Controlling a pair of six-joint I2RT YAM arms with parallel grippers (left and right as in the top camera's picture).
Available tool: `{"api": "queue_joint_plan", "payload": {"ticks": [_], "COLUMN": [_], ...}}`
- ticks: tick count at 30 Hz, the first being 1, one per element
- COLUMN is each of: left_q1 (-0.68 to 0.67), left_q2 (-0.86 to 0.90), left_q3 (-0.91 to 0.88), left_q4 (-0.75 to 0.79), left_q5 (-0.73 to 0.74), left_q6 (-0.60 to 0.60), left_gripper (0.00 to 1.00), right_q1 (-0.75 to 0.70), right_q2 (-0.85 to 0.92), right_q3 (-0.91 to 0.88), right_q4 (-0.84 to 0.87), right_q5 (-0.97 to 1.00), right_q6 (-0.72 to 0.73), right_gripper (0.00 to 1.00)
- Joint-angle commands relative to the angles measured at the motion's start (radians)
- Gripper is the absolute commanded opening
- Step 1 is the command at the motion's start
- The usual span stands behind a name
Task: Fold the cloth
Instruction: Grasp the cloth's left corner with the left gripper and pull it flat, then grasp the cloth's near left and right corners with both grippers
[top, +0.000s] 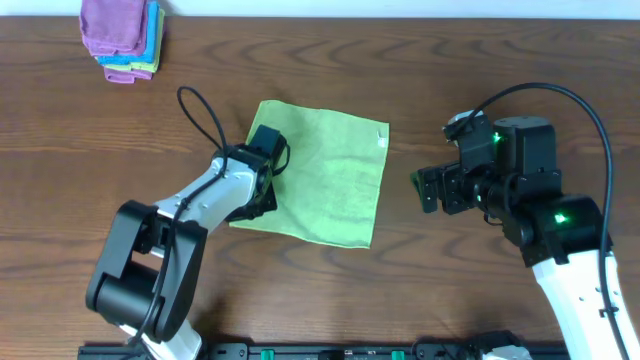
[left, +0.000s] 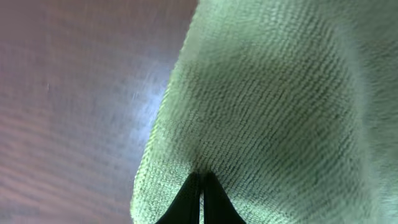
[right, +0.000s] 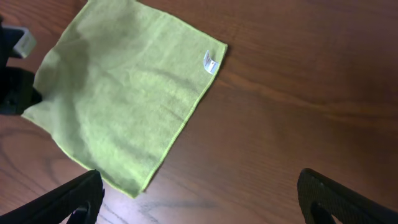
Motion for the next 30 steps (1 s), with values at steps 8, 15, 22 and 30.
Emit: {"api": "queue_joint_plan", "payload": {"ticks": [8, 15, 22, 30], "left_q1": [0.0, -0.026, -0.122, -0.1], "left_q2": [0.074, 0.061, 0.061, 0.0], "left_q3": [-0.163, -0.163, -0.163, -0.15], "left_q4": [-0.035, -0.033, -0.021, -0.051], "left_q5": [0.221, 0.272, 0.262, 0.227], "left_q6": [-0.063, -0.062, -0.085, -0.093], "left_gripper": [0.06, 0.06, 0.06, 0.06], "right_q1": [-0.013, -0.11, -0.146, -0.146], "right_q2": [0.051, 0.041, 0.04, 0.039], "right_q3": [0.0, 0.001, 0.001, 0.002], "right_q4": [0.005, -0.01, -0.016, -0.022], "right_q5": [-0.006, -0.024, -0.068, -0.103], "right_q6": [-0.028, -0.034, -0.034, -0.034], "right_gripper": [0.99, 0.99, 0.99, 0.99]}}
